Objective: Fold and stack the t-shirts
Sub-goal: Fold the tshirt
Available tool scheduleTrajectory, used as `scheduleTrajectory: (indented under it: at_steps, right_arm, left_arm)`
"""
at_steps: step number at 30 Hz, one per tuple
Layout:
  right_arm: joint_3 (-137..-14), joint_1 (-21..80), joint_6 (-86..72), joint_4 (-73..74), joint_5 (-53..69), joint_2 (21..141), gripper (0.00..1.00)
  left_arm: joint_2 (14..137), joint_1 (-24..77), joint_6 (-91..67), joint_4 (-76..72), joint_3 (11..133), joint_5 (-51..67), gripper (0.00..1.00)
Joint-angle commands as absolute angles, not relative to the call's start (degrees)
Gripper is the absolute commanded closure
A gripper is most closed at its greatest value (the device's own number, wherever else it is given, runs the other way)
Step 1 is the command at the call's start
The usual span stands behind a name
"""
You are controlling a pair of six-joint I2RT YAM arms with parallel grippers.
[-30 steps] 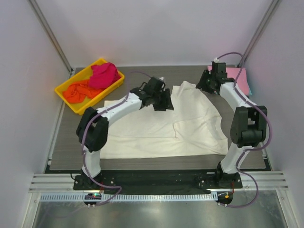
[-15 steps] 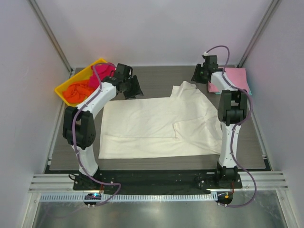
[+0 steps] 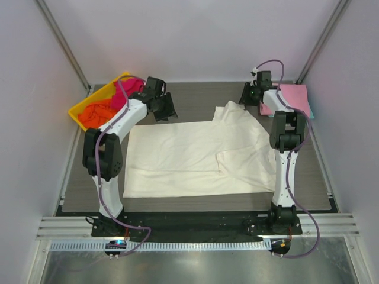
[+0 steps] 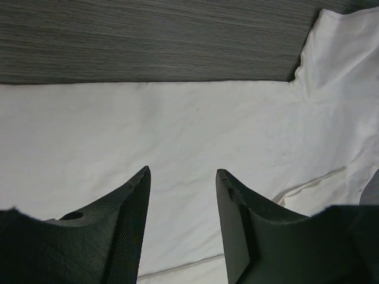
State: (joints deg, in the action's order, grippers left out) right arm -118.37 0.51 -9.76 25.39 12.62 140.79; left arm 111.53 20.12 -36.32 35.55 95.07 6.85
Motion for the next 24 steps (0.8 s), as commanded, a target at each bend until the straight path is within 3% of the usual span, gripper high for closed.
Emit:
scheduleTrajectory:
  at_steps: [1,9,11,12,15,24]
  right_arm:
    - [-120.1,0.7,-9.1,27.2,15.2,142.9,0.59]
    - [-119.3,0.8,-8.2,27.2,16.6,143.3,0.65]
    - [-120.1,0.8,-7.7,27.2,15.8,143.4,0.74]
    - [-120.4,0.7,-7.6,27.2,16.1,143.7,0.86]
    - [-122.6,0.8,-7.7,26.2,17.2,144.1,0.99]
    - [-127.0,2.1,-9.4,18.4,23.0,142.5,0.99]
  left_arm:
    - [112.0,18.8,-34.4,35.7,98.4,4.7,0.5]
    - [114.2,15.0,-30.0,44.7,103.7,-8.1,0.51]
    - [114.3,14.9,-28.5,46.1,105.0,-9.8,0.5]
    - [114.3,14.9,-27.2,46.4,105.1,-10.4,0.5]
    - [114.2,14.9,-25.9,47.2,104.9,-11.4,0.51]
    - [116.4,14.6,-22.3,50.0,102.4,-22.2,0.52]
